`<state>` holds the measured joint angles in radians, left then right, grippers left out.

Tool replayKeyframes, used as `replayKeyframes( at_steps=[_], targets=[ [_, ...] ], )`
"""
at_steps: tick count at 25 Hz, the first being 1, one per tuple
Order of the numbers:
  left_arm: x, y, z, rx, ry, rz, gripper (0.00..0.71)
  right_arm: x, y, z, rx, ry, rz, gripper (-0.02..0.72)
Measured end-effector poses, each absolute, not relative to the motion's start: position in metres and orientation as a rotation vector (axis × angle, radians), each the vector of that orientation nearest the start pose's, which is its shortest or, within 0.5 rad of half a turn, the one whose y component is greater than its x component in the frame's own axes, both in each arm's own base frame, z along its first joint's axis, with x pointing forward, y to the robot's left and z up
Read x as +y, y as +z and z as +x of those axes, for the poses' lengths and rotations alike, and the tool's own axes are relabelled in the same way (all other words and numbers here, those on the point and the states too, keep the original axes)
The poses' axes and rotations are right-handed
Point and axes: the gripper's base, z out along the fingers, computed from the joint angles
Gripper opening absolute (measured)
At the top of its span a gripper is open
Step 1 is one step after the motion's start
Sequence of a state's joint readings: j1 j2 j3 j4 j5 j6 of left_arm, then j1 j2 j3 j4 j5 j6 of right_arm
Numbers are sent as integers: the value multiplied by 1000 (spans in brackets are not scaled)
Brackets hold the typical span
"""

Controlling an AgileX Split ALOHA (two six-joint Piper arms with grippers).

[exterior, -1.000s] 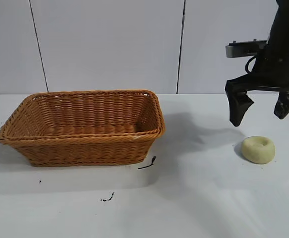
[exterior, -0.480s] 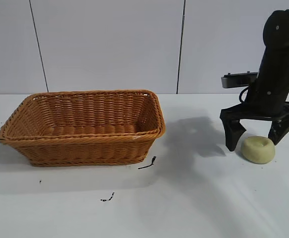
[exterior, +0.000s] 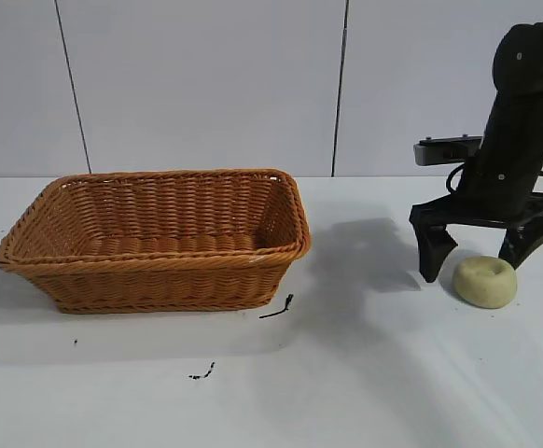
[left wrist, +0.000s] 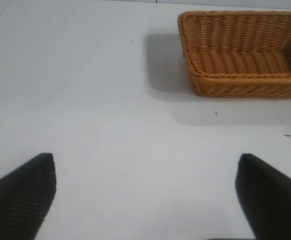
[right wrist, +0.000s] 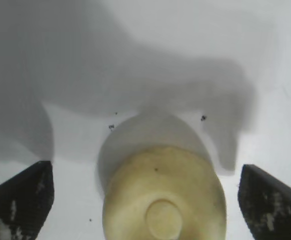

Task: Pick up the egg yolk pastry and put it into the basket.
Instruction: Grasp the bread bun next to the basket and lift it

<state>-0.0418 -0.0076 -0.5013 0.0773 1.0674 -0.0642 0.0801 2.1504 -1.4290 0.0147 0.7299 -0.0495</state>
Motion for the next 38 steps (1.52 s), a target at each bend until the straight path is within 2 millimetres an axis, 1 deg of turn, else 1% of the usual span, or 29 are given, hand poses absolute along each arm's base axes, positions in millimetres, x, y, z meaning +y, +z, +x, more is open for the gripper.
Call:
replayKeyframes(
  at_steps=[3, 8, 11, 15, 18, 20, 21, 23, 28, 30, 32, 35, 37, 38],
  targets=[
    [6, 277, -6, 2040, 26, -27, 696, 35, 118, 419, 2930, 21, -175, 659],
    [6, 277, -6, 2040, 26, -27, 696, 34, 118, 416, 2961, 20, -178, 640],
    [6, 277, -6, 2040, 26, -27, 696, 34, 117, 415, 2981, 17, -182, 582],
    [6, 277, -6, 2040, 26, -27, 696, 33, 117, 414, 2993, 3, -194, 448],
    [6, 277, -6, 2040, 26, -27, 696, 32, 117, 413, 2993, -14, -209, 273],
    [6, 277, -6, 2040, 26, -27, 696, 32, 117, 413, 2997, -15, -210, 136],
    [6, 277, -6, 2040, 26, -27, 696, 32, 117, 413, 2997, -16, -210, 85],
    [6, 277, -6, 2040, 26, -27, 696, 32, 117, 413, 2996, -17, -212, 43],
    [6, 277, -6, 2040, 26, -27, 696, 32, 119, 414, 3000, -18, -212, 27],
    [6, 277, -6, 2040, 26, -27, 696, 32, 128, 416, 2998, -18, -211, 27],
    [6, 277, -6, 2040, 26, -27, 696, 32, 144, 420, 2985, -18, -209, 24],
    [6, 277, -6, 2040, 26, -27, 696, 33, 188, 426, 2928, -19, -202, 22],
    [6, 277, -6, 2040, 26, -27, 696, 33, 222, 429, 2870, -18, -197, 22],
    [6, 277, -6, 2040, 26, -27, 696, 33, 236, 430, 2837, -17, -194, 22]
  ],
)
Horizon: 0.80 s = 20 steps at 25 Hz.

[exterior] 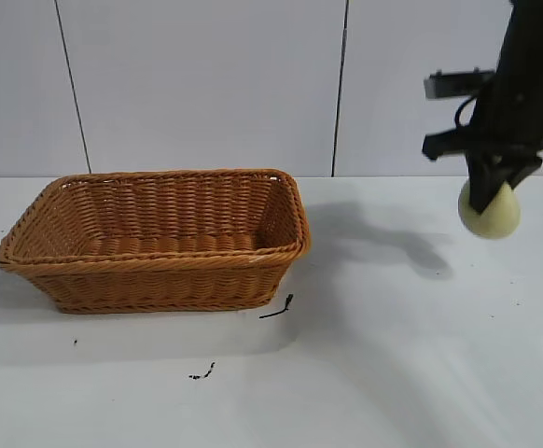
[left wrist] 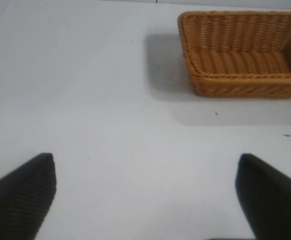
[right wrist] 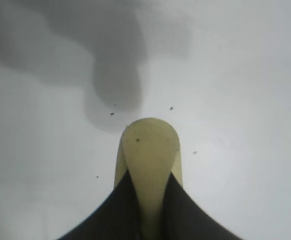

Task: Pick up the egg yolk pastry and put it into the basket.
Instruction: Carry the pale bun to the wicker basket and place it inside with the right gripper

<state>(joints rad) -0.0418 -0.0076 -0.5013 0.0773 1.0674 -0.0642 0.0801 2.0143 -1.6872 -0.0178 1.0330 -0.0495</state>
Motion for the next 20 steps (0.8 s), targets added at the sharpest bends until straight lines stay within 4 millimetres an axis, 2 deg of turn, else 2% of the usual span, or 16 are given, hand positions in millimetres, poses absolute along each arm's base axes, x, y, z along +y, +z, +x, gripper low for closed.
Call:
replayKeyframes(
  at_steps=[2, 5, 9, 14, 18, 20],
  targets=[
    [6, 277, -6, 2040, 26, -27, 696, 33, 257, 433, 2780, -16, -189, 22],
    [6, 277, -6, 2040, 26, -27, 696, 38, 270, 436, 2743, -3, -194, 22],
    [6, 277, -6, 2040, 26, -27, 696, 70, 284, 439, 2683, 20, -286, 22],
    [6, 277, -6, 2040, 26, -27, 696, 143, 299, 440, 2596, 90, -451, 22],
    [6, 277, -6, 2040, 26, -27, 696, 208, 295, 435, 2543, 157, -586, 22],
    [6, 277, -6, 2040, 26, -27, 696, 237, 286, 431, 2520, 183, -649, 22]
  ],
)
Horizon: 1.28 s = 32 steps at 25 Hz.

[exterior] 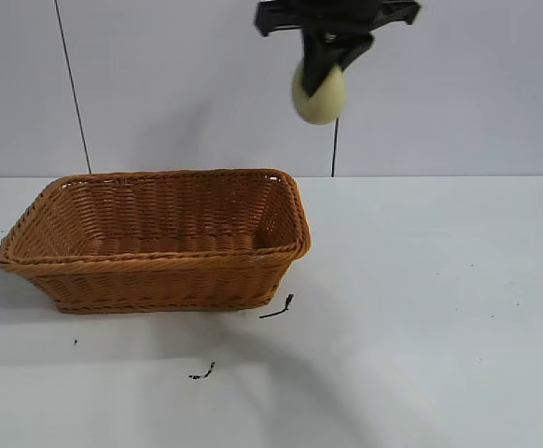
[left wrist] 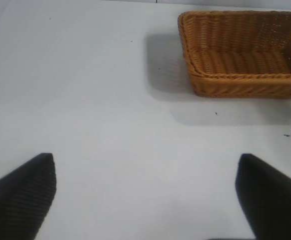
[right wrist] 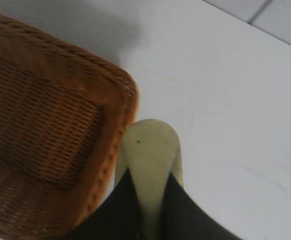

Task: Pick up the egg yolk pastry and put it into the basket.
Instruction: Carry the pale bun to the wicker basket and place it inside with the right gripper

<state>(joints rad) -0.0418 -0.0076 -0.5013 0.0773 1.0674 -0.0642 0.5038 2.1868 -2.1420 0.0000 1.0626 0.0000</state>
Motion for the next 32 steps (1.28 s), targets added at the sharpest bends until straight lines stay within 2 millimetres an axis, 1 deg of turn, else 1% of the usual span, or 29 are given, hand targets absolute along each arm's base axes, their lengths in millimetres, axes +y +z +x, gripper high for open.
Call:
replayKeyframes(
  at_steps=[2, 4, 7, 9, 11, 13, 15, 16, 18, 19, 21, 22, 23, 24, 26, 28, 30, 32],
  targets=[
    [6, 277, -6, 2040, 26, -27, 696, 265, 273, 426, 2490, 207, -711, 22],
    [6, 277, -6, 2040, 26, -27, 696, 286, 253, 426, 2465, 224, -751, 22],
    [6, 277, -6, 2040, 26, -27, 696, 308, 219, 429, 2442, 248, -782, 22],
    [6, 277, -6, 2040, 26, -27, 696, 315, 197, 432, 2448, 252, -791, 22],
    [6, 277, -6, 2040, 26, -27, 696, 318, 177, 434, 2469, 247, -798, 22],
    [6, 277, -6, 2040, 26, -27, 696, 319, 162, 435, 2493, 239, -806, 22],
    [6, 277, -6, 2040, 26, -27, 696, 320, 155, 435, 2506, 234, -811, 29],
    [6, 277, -6, 2040, 26, -27, 696, 320, 154, 435, 2508, 234, -813, 47],
    [6, 277, -6, 2040, 26, -27, 696, 320, 154, 435, 2508, 234, -813, 132],
    [6, 277, -6, 2040, 26, -27, 696, 320, 154, 435, 2508, 234, -814, 214],
    [6, 277, -6, 2040, 26, -27, 696, 321, 157, 434, 2504, 236, -815, 407],
    [6, 277, -6, 2040, 26, -27, 696, 320, 161, 434, 2501, 237, -813, 515],
    [6, 277, -6, 2040, 26, -27, 696, 320, 165, 433, 2495, 239, -812, 589],
    [6, 277, -6, 2040, 26, -27, 696, 319, 173, 433, 2481, 240, -810, 631],
    [6, 277, -6, 2040, 26, -27, 696, 317, 195, 430, 2449, 237, -816, 670],
    [6, 277, -6, 2040, 26, -27, 696, 313, 218, 428, 2414, 233, -811, 685],
    [6, 277, -6, 2040, 26, -27, 696, 305, 240, 426, 2396, 232, -793, 689],
    [6, 277, -6, 2040, 26, -27, 696, 290, 258, 430, 2380, 229, -752, 694]
  ],
)
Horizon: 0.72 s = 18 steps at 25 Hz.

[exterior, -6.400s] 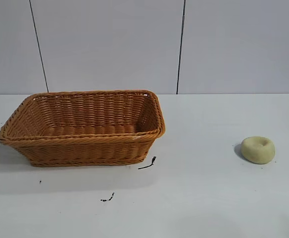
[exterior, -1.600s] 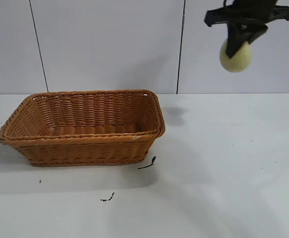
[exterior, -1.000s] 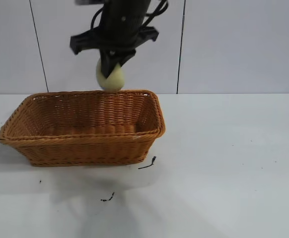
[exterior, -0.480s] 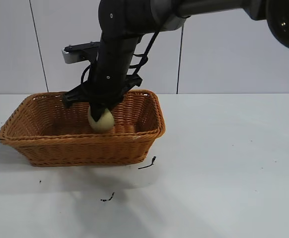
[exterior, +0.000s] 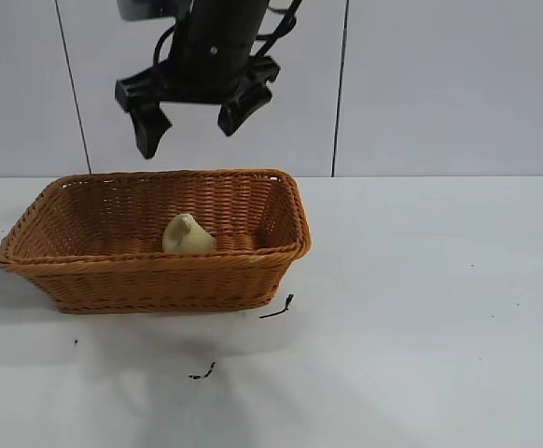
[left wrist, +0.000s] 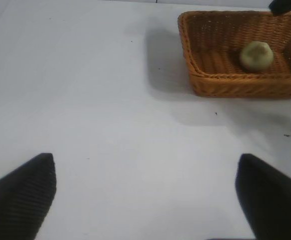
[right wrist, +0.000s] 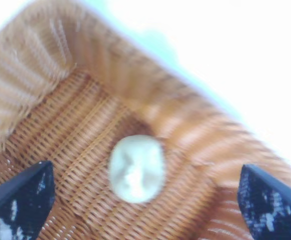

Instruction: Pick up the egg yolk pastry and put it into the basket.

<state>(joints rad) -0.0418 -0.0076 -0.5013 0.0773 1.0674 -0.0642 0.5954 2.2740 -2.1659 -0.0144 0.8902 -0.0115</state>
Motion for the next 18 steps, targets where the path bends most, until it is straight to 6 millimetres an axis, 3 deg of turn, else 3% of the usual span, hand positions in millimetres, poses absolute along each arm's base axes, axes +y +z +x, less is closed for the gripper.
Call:
replayKeyframes(
  at_steps=[4, 10, 13, 18],
  targets=[
    [6, 277, -6, 2040, 26, -27, 696, 238, 270, 456, 2406, 185, -612, 694],
    [6, 277, -6, 2040, 26, -27, 696, 113, 267, 497, 2512, 62, -321, 694],
    [6, 277, -6, 2040, 26, -27, 696, 60, 265, 504, 2561, 11, -207, 694],
    [6, 277, -6, 2040, 26, -27, 696, 4, 262, 501, 2645, -9, -58, 694]
  ],
)
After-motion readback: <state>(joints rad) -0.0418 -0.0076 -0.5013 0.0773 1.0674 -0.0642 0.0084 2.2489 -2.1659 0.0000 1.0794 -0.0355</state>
